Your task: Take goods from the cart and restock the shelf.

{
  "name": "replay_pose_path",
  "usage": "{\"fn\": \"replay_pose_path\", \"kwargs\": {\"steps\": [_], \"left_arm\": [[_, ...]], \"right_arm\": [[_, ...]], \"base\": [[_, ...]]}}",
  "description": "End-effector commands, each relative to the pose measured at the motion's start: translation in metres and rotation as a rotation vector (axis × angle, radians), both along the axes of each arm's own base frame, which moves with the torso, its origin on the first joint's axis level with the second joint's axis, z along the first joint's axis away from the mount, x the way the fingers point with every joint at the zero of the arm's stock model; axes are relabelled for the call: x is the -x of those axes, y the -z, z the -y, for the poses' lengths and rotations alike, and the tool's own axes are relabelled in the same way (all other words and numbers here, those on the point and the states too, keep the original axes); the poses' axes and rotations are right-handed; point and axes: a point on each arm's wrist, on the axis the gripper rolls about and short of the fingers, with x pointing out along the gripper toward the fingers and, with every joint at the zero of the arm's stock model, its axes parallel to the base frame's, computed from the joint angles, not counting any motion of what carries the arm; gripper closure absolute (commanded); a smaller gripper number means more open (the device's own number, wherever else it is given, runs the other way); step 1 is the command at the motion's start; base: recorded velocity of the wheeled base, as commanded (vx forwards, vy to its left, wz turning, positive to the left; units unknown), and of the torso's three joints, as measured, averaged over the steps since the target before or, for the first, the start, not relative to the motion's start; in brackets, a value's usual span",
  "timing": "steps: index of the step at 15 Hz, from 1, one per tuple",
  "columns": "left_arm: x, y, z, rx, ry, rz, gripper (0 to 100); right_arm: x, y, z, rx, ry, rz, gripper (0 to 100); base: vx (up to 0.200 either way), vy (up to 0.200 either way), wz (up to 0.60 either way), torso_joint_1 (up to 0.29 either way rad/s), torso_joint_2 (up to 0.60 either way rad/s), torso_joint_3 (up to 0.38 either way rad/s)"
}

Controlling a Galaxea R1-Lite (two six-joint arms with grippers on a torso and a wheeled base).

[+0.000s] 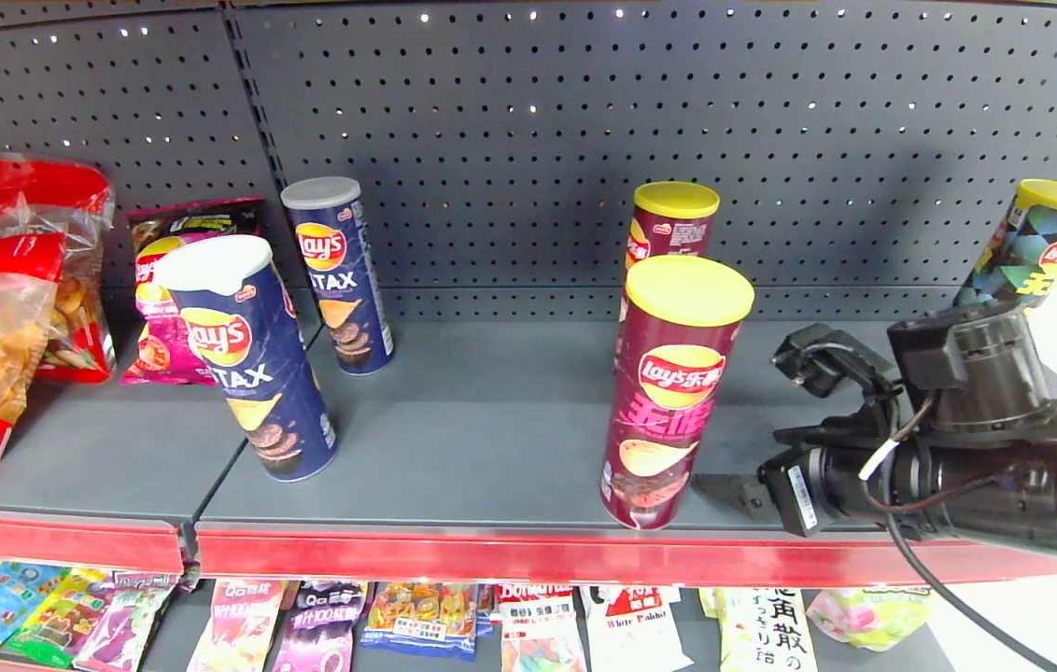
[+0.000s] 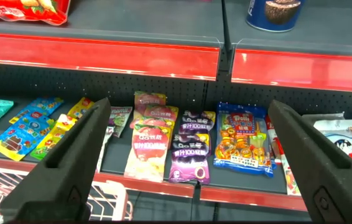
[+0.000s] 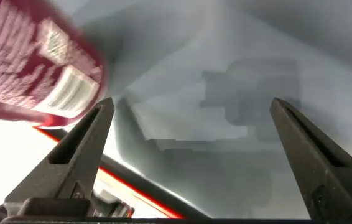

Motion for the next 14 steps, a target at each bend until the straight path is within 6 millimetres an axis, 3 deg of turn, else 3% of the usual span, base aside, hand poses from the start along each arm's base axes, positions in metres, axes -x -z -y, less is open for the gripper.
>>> {"fn": "replay_pose_path", "kwargs": {"steps": [1, 3, 4, 5, 7, 9, 14], "left_arm": [[0.0, 0.0, 0.0, 0.0, -0.001, -0.001, 0], [0.0, 0.0, 0.0, 0.0, -0.001, -0.001, 0], [0.0, 0.0, 0.0, 0.0, -0.001, -0.001, 0], [0.0, 0.0, 0.0, 0.0, -0.001, -0.001, 0], [0.0, 0.0, 0.0, 0.0, -0.001, -0.001, 0], [0.0, 0.0, 0.0, 0.0, -0.001, -0.001, 0], [0.0, 0.0, 0.0, 0.0, -0.001, -0.001, 0]], "right_arm": [[0.014, -0.018, 0.016, -0.035, 0.035, 0.07, 0], [0.046, -0.027, 0.032, -0.066, 0.031, 0.131, 0], [0.046, -0.027, 0.032, -0.066, 0.031, 0.131, 0], [0.073, -0.034, 0.046, -0.098, 0.041, 0.206, 0], [0.105, -0.032, 0.064, -0.088, 0.02, 0.287, 0], [0.131, -0.015, 0.083, -0.051, 0.014, 0.322, 0], [0.175, 0.029, 0.106, -0.025, -0.069, 0.381, 0]], "base": [[0.0, 0.0, 0.0, 0.0, 0.0, 0.0], [0.0, 0.0, 0.0, 0.0, 0.0, 0.0], [0.0, 0.0, 0.0, 0.0, 0.0, 0.0], [0.0, 0.0, 0.0, 0.0, 0.0, 0.0], [0.0, 0.0, 0.0, 0.0, 0.0, 0.0], [0.0, 0.0, 0.0, 0.0, 0.0, 0.0], [0.0, 0.0, 0.0, 0.0, 0.0, 0.0]]}}
